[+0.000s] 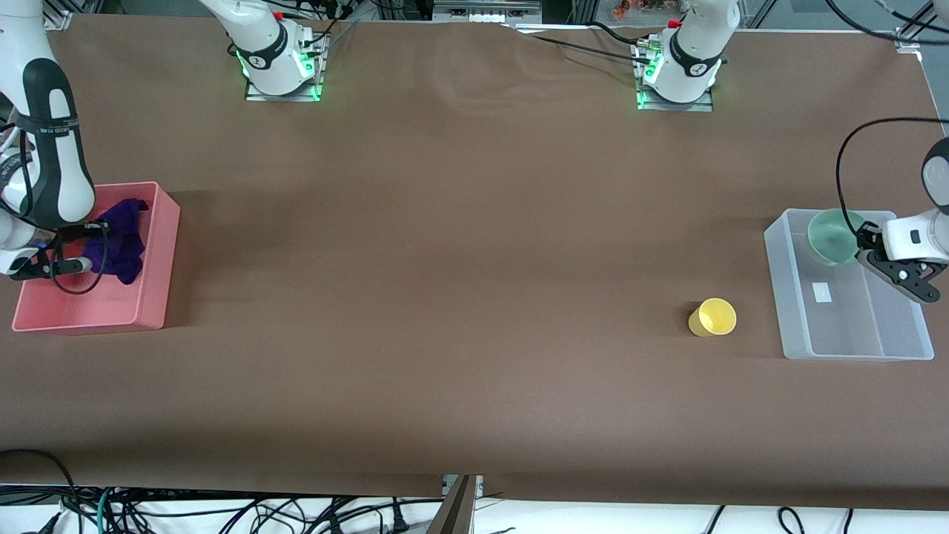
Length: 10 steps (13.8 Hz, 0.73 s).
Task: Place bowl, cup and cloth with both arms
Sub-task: 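Carry the cloth into the pink bin while the left gripper moves the bowl, then release the bowl in the clear bin and raise the left gripper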
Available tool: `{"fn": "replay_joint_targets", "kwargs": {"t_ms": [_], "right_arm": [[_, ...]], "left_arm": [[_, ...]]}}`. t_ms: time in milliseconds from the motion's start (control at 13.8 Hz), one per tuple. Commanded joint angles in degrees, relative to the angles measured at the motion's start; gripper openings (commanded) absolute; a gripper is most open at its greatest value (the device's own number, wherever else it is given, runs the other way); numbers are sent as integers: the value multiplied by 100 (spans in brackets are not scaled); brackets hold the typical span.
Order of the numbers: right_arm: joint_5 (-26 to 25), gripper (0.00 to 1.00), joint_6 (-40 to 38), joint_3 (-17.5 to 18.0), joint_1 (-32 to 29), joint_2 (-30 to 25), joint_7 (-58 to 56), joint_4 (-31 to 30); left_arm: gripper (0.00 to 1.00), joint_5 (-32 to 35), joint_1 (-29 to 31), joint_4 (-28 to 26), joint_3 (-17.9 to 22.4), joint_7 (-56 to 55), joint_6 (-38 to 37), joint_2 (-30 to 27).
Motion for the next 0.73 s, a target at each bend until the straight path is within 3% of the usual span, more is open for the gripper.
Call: {"fn": "replay_joint_targets", "kwargs": {"t_ms": [0, 218, 363, 435, 508, 580, 653], "right_arm": [[213, 100, -158, -6, 5, -351, -58, 237], [302, 100, -1271, 107, 49, -984, -40, 807], [302, 100, -1923, 492, 93, -1221, 47, 1238], [284, 100, -2030, 730, 93, -1379, 344, 1275], [232, 100, -2092, 976, 93, -1546, 816, 1275], [170, 100, -2258, 1248, 93, -1678, 1160, 1293], [118, 100, -2390, 1555, 102, -1854, 1555, 1301]], "left_arm": [[0, 121, 195, 252, -82, 229, 582, 598], [0, 33, 310, 260, -91, 229, 1216, 1003], [6, 24, 310, 269, -91, 221, 1244, 1013], [53, 15, 310, 269, -91, 212, 1244, 1004], [90, 15, 310, 278, -99, 203, 1235, 986], [100, 15, 302, 287, -108, 194, 1192, 925], [100, 15, 302, 287, -134, 185, 1156, 768]]}}
